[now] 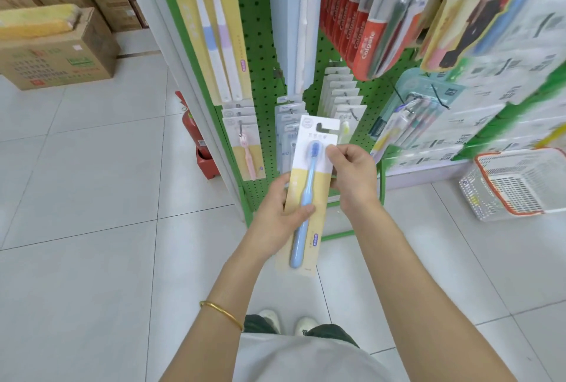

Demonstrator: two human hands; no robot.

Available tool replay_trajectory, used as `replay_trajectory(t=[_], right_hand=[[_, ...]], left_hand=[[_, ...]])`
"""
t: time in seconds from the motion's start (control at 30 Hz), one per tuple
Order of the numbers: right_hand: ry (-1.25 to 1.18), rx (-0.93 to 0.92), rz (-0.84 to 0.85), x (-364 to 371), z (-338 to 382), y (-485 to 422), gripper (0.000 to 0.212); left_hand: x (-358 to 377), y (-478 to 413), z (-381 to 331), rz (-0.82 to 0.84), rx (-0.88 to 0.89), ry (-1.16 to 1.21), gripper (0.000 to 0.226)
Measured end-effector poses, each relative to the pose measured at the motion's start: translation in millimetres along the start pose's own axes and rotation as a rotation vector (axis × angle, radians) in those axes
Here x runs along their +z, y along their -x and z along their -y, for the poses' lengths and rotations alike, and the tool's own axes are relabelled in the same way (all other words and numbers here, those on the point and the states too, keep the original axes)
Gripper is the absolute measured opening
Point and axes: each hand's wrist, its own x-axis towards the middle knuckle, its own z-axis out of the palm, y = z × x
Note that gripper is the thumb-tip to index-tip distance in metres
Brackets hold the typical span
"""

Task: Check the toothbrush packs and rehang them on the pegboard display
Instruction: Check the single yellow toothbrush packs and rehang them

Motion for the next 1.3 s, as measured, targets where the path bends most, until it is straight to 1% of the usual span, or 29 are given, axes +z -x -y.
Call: replay_trajectory(t=[0.07,0.2,0.27,0.3,0.33,0.37,0.4,0.5,0.57,0.6,0.67,0.8,0.87,0.93,1.03,1.17,1.23,1.3], right_hand=[[-0.036,0.015,-0.053,-12.5,-1.8,-3.3,0.028],[-0.092,0.061,-0.133,-33.4,-5.6,-8.2,0.029],[-0.125,0.079,-0.137,-40.5,-3.7,-7.6,0.028],[-0.139,0.075,-0.124,-43.2,-2.3,-6.7,0.027],[-0.161,0.069,-0.101,-46.0,-1.6,-5.7,0.025],[-0.203,0.07,-0.064,-49.2,-0.4,-4.3,0.023],[-0.258,0.088,-0.013,-52.1,0.4,-3.4,0.022],[-0.373,0.206,0.138,-56.7,-4.9,-0.2,0.029],[-0.334,0.234,0.185,-52.8,-12.5,5.9,0.026],[-0.302,0.223,0.185,-50.2,-15.7,9.4,0.02],[-0.258,0.189,0.154,-46.5,-18.7,13.5,0.01],[-0.183,0.103,0.137,-48.0,-17.7,11.0,0.011],[-0.139,0.061,0.143,-48.5,-16.4,10.2,0.008],[-0.131,0.023,0.18,-49.2,-14.4,11.7,0.005],[-0.148,-0.034,0.262,-51.4,-13.3,13.6,0.009],[-0.143,-0.063,0.383,-53.8,-14.0,15.6,0.012],[-0.126,-0.054,0.447,-53.9,-15.9,15.4,0.012],[-0.093,-0.036,0.514,-52.7,-19.0,15.0,0.012]], left_hand=[[10.5,7.5,6.3,0.037,-0.017,-0.103,0.073],[31.0,21.8,13.2,0.046,-0.002,-0.479,0.112],[40.8,24.9,14.3,0.043,0.013,-0.675,0.122],[44.8,25.1,13.4,0.046,0.019,-0.729,0.123],[47.5,23.7,12.5,0.052,0.012,-0.727,0.12],[48.5,21.7,11.4,0.061,-0.001,-0.67,0.114],[48.0,19.0,9.0,0.082,-0.023,-0.559,0.106],[41.8,8.3,-1.3,0.192,-0.123,-0.053,0.085],[38.7,3.6,-3.4,0.29,-0.194,0.284,0.075],[37.5,1.9,-2.6,0.329,-0.232,0.393,0.071],[34.2,0.5,-0.2,0.362,-0.298,0.465,0.064],[27.3,-0.8,7.4,0.397,-0.265,0.359,0.044],[28.2,-3.9,5.2,0.351,-0.262,0.243,0.033],[32.2,-8.8,0.2,0.248,-0.273,0.127,0.021],[35.1,-19.2,-8.9,0.064,-0.243,-0.031,0.029],[31.3,-34.6,-22.7,-0.173,-0.059,-0.033,0.029],[27.7,-39.1,-30.3,-0.275,0.033,0.034,0.019],[23.7,-40.0,-35.4,-0.342,0.087,0.123,0.009]])
